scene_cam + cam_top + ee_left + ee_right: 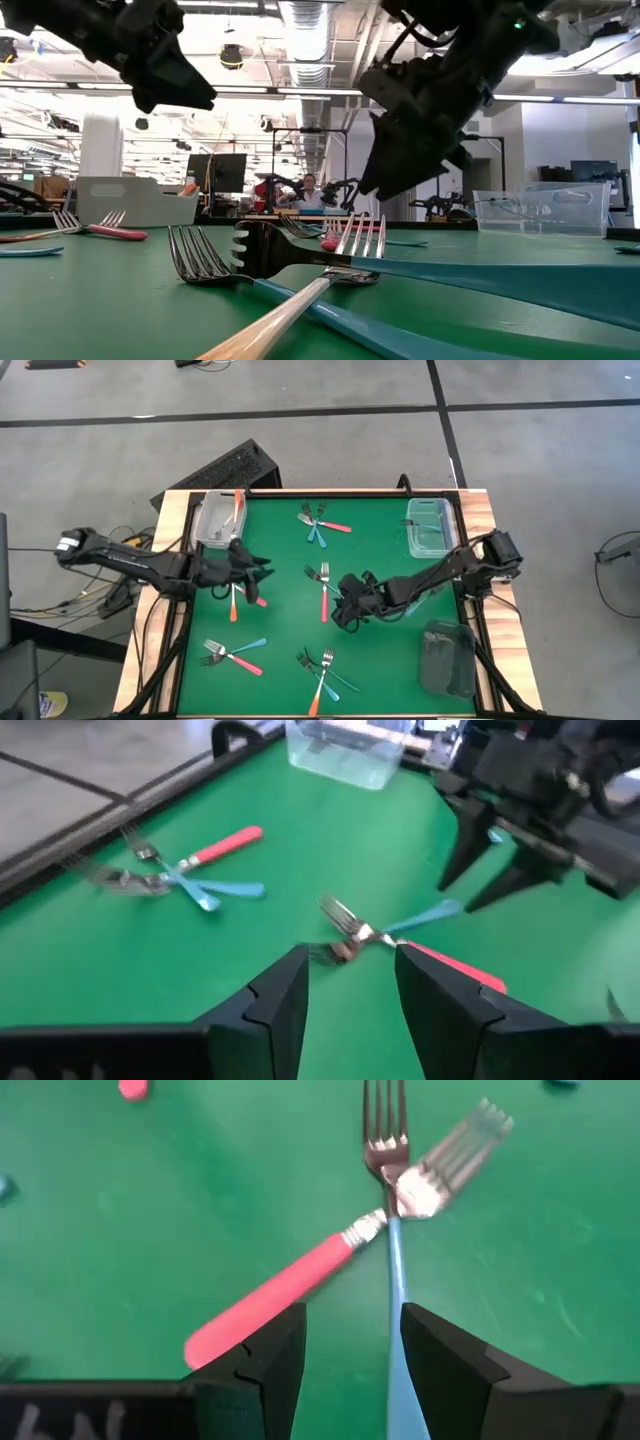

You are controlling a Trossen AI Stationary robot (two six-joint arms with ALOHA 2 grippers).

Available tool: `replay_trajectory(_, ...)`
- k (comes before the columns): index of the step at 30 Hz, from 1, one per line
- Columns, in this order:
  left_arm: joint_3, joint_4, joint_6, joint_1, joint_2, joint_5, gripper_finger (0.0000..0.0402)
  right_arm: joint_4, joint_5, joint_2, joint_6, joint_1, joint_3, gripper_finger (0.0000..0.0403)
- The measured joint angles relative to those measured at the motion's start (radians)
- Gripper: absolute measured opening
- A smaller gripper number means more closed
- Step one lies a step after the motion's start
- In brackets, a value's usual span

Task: Sort silverware by color (type)
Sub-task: Put the blue fork into the transparent bin

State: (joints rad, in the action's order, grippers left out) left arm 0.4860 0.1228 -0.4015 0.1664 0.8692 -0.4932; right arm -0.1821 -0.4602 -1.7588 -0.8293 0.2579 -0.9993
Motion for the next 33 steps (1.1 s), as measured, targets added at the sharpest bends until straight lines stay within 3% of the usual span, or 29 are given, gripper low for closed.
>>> replay_trajectory(10,0.0,0.002,-0.085,0.121,0.021,-0.097,0.0139,0.013,0.056,0.019,0.053,-0.006,0.0,0.0191)
replay_trajectory(17,0.0,0.005,-0.072,0.136,0.035,0.006,0.0139,0.071,0.266,0.02,0.19,0.039,0.0,0.0191)
replay_trajectory(20,0.0,-0.006,-0.074,0.136,0.05,0.011,0.0139,0.074,0.308,0.02,0.19,0.077,0.0,0.0191)
replay_trajectory(24,0.001,-0.011,-0.097,0.136,0.075,-0.007,0.0139,0.069,0.292,0.02,0.133,0.118,0.0,0.0191)
replay_trajectory(29,-0.001,-0.011,-0.099,0.136,0.122,-0.042,0.0139,0.018,0.05,0.02,0.101,0.114,0.001,0.0191)
replay_trajectory(33,-0.001,-0.017,-0.097,0.136,0.146,-0.062,0.0139,0.024,0.059,0.019,0.16,0.024,0.001,0.0191)
